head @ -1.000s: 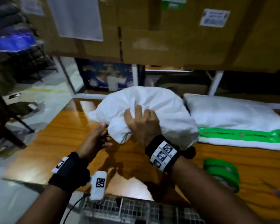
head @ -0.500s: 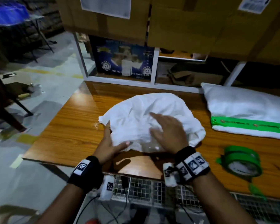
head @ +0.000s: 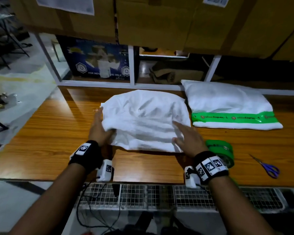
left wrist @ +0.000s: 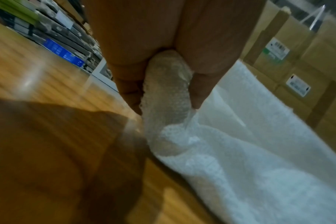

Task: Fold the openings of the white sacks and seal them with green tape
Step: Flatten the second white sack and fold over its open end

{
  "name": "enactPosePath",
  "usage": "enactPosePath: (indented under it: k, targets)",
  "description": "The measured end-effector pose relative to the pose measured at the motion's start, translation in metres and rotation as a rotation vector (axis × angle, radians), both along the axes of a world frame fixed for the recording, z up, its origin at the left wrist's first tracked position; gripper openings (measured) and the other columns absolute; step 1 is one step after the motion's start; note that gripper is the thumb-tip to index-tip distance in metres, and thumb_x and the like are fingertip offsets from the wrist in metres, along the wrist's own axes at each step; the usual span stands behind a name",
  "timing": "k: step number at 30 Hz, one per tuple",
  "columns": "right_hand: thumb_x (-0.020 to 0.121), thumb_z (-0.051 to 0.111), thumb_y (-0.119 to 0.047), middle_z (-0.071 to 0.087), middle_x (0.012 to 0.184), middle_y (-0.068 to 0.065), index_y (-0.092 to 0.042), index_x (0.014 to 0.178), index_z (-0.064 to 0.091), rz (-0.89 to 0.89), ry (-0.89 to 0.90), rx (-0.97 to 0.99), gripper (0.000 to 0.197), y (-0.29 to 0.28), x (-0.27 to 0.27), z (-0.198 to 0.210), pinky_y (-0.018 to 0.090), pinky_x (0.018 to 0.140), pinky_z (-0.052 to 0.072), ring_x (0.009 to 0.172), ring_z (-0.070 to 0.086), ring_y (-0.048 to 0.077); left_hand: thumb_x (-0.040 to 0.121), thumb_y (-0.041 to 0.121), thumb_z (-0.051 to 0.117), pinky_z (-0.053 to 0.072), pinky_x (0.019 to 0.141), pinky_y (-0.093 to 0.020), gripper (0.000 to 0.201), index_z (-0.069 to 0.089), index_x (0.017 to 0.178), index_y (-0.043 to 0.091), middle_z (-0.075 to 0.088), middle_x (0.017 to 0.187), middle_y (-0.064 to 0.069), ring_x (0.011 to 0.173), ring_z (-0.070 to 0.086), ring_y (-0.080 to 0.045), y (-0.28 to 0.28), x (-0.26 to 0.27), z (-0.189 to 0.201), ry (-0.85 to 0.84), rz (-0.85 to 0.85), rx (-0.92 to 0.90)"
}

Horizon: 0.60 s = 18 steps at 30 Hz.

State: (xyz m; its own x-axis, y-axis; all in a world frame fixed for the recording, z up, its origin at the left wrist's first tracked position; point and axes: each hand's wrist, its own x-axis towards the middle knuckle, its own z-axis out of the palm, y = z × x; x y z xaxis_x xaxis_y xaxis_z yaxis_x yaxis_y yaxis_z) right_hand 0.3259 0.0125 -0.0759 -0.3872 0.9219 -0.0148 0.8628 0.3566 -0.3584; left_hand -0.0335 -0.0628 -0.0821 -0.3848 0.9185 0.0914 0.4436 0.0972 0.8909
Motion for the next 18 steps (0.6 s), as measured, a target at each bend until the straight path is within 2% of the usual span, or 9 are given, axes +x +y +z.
enactPosePath:
  k: [3, 5, 6, 9, 12, 14, 16, 18]
  targets:
    - [0.082, 0.065, -0.043, 0.052, 0.145, 0.001, -0.034, 0.148, 0.037, -0.042, -0.023, 0.014, 0.072, 0.01, 0.019, 0.003, 0.046, 0.105, 0.04, 0.13, 0.048, 0.031, 0.065, 0.052, 0.073, 0.052, 0.087, -0.041, 0.071, 0.045, 0.13, 0.049, 0.054, 0.134, 0.003, 0.114, 0.056, -0.022, -0.028, 0.0, 0.002, 0.089, 0.038, 0.027]
    - [0.079, 0.071, -0.032, 0.06, 0.133, 0.01, -0.025, 0.143, 0.046, -0.004, -0.004, -0.051, 0.069, 0.013, 0.023, 0.002, 0.04, 0.095, 0.048, 0.121, 0.055, 0.032, 0.064, 0.055, 0.066, 0.052, 0.086, -0.038, 0.05, 0.053, 0.113, 0.054, 0.062, 0.117, 0.014, 0.107, 0.061, -0.015, -0.046, 0.002, 0.005, 0.075, -0.017, -0.004]
    - [0.08, 0.074, -0.026, 0.063, 0.127, 0.012, -0.023, 0.14, 0.05, 0.015, 0.0, -0.06, 0.065, 0.014, 0.023, 0.002, 0.037, 0.089, 0.049, 0.116, 0.058, 0.032, 0.064, 0.051, 0.065, 0.052, 0.086, -0.039, 0.046, 0.055, 0.109, 0.055, 0.064, 0.113, 0.018, 0.105, 0.062, -0.012, -0.051, 0.001, 0.003, 0.044, -0.037, -0.008]
    - [0.081, 0.075, -0.022, 0.069, 0.109, 0.014, -0.019, 0.119, 0.063, 0.003, 0.007, 0.005, 0.041, 0.016, 0.017, -0.002, 0.033, 0.073, 0.046, 0.102, 0.063, 0.033, 0.067, 0.04, 0.066, 0.055, 0.087, -0.045, 0.041, 0.062, 0.107, 0.047, 0.07, 0.11, 0.009, 0.102, 0.065, -0.015, -0.057, -0.007, -0.002, 0.039, 0.003, 0.02]
    - [0.081, 0.071, -0.026, 0.069, 0.092, 0.015, -0.018, 0.093, 0.064, -0.102, -0.043, 0.096, 0.016, 0.014, 0.011, -0.002, 0.031, 0.061, 0.039, 0.088, 0.064, 0.035, 0.069, 0.034, 0.068, 0.058, 0.08, -0.047, 0.026, 0.07, 0.094, 0.032, 0.073, 0.093, 0.002, 0.088, 0.069, -0.02, -0.06, -0.012, -0.007, 0.044, 0.199, 0.035]
    - [0.079, 0.067, -0.029, 0.069, 0.085, 0.014, -0.02, 0.085, 0.064, -0.148, -0.086, 0.17, 0.011, 0.008, 0.006, -0.001, 0.032, 0.058, 0.041, 0.085, 0.064, 0.036, 0.07, 0.028, 0.071, 0.055, 0.071, -0.038, 0.019, 0.069, 0.087, 0.022, 0.07, 0.081, -0.001, 0.078, 0.066, -0.024, -0.061, -0.008, -0.005, 0.113, 0.338, 0.032]
    - [0.078, 0.064, -0.033, 0.069, 0.083, 0.012, -0.021, 0.08, 0.067, -0.156, -0.144, 0.204, 0.013, 0.001, 0.001, -0.001, 0.032, 0.06, 0.041, 0.087, 0.064, 0.035, 0.075, 0.018, 0.072, 0.044, 0.065, -0.033, 0.013, 0.064, 0.085, 0.02, 0.065, 0.075, -0.003, 0.074, 0.062, -0.029, -0.062, 0.0, 0.0, 0.201, 0.418, 0.008]
    - [0.08, 0.063, -0.034, 0.068, 0.082, 0.012, -0.021, 0.075, 0.063, -0.166, -0.081, 0.169, 0.014, -0.007, -0.001, -0.003, 0.031, 0.058, 0.037, 0.087, 0.063, 0.035, 0.075, 0.025, 0.067, 0.04, 0.062, -0.033, 0.012, 0.061, 0.084, 0.023, 0.062, 0.074, -0.002, 0.071, 0.058, -0.026, -0.067, 0.003, -0.001, 0.212, 0.352, -0.024]
